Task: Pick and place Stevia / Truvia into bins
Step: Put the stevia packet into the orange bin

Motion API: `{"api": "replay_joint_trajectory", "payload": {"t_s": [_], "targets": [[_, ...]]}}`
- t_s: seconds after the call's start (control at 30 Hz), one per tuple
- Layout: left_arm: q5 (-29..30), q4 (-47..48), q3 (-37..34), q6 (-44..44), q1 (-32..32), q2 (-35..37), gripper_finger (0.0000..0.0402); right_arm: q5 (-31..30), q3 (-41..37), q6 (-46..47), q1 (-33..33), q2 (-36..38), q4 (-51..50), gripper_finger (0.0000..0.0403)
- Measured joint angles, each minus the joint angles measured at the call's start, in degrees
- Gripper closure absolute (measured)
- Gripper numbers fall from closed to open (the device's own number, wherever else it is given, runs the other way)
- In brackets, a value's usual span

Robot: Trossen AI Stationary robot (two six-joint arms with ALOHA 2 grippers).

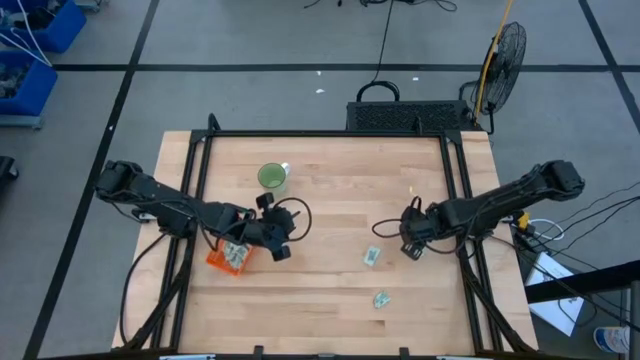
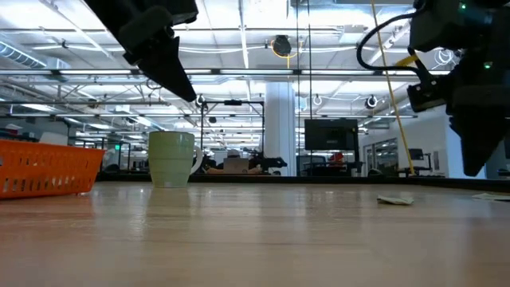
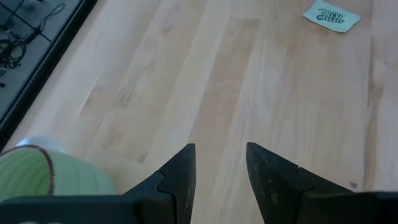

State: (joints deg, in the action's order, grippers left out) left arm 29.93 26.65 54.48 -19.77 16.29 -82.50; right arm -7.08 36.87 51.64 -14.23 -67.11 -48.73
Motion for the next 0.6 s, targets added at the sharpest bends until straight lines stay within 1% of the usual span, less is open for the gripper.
{"api": "replay_joint_trajectory", "payload": {"t_s": [0.07,0.17,0.27,0.4,0.47,0.53,0.6], "targets": [[-0.1,0.3,0.0,-0.8,0.1,0.0,0.0254,1.2,-1.4,2.1,-0.4,0.0,0.6,0.0277],[-0.1,0.4,0.0,-1.2,0.3,0.0,0.0254,1.4,-5.1,5.2,-0.9,0.0,2.1,0.0277],[-0.1,0.4,0.0,-1.1,0.3,0.0,0.0254,1.3,-8.1,7.3,-0.9,0.2,6.1,0.0277],[-0.1,0.6,0.0,-1.1,0.3,0.0,0.0254,1.0,-10.3,6.4,-0.9,0.3,9.7,0.0277],[-0.1,0.6,0.0,-1.1,0.3,0.0,0.0254,0.9,-10.6,6.3,-0.9,0.2,9.8,0.0279],[-0.1,0.6,0.0,-1.2,0.3,0.0,0.0254,1.0,-11.0,6.6,-0.9,0.2,9.6,0.0287],[-0.1,0.6,0.0,-1.4,0.3,0.0,0.0254,1.0,-11.1,6.9,-0.9,0.2,9.9,0.0306]]}}
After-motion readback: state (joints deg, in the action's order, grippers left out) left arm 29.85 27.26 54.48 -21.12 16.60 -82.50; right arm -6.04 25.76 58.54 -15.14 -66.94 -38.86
